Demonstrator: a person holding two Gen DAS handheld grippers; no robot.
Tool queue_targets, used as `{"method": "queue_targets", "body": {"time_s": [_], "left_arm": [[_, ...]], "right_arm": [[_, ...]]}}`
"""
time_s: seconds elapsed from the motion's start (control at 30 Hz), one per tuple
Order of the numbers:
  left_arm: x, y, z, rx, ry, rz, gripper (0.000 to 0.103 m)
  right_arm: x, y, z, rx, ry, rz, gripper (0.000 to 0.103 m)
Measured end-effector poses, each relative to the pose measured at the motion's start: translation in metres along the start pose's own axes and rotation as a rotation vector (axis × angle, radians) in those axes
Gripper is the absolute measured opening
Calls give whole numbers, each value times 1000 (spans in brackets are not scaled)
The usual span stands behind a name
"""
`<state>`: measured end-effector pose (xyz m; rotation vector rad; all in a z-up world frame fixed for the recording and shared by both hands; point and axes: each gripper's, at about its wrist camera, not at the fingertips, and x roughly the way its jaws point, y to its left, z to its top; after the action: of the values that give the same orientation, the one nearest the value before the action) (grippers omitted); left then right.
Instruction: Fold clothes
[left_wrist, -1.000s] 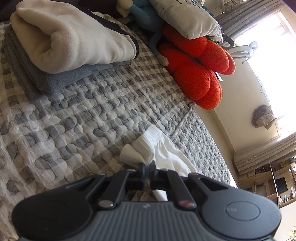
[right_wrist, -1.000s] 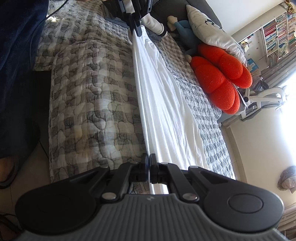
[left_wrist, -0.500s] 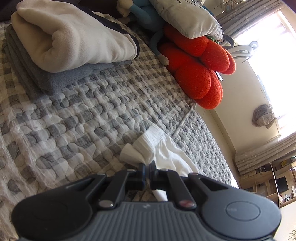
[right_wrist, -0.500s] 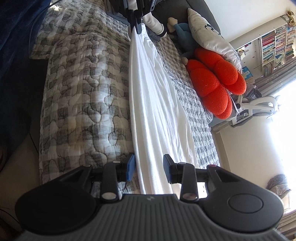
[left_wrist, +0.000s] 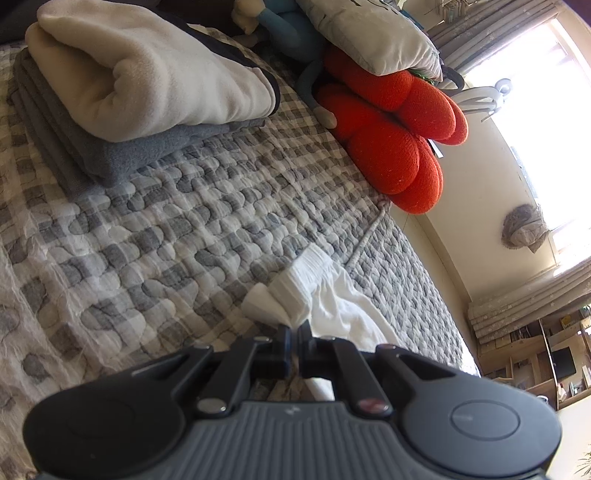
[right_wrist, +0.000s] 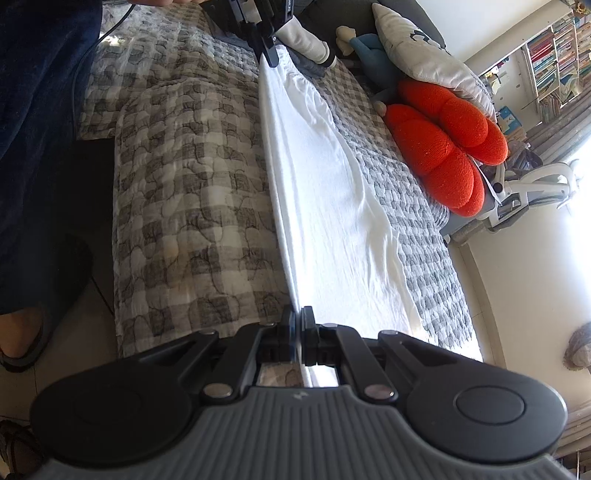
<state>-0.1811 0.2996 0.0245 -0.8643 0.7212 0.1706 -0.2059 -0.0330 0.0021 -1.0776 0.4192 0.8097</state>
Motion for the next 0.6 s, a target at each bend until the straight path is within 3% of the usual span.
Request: {"method": "queue_targets", "body": {"time_s": [0.2,0.6], "left_arm": [[-3,1,-4,20,-15,42,4],[10,6,-7,30,39,122,5]], "right_arm": [[-6,2,2,8,-14,14,2],[-3,6,0,-4,6,12,3]]}}
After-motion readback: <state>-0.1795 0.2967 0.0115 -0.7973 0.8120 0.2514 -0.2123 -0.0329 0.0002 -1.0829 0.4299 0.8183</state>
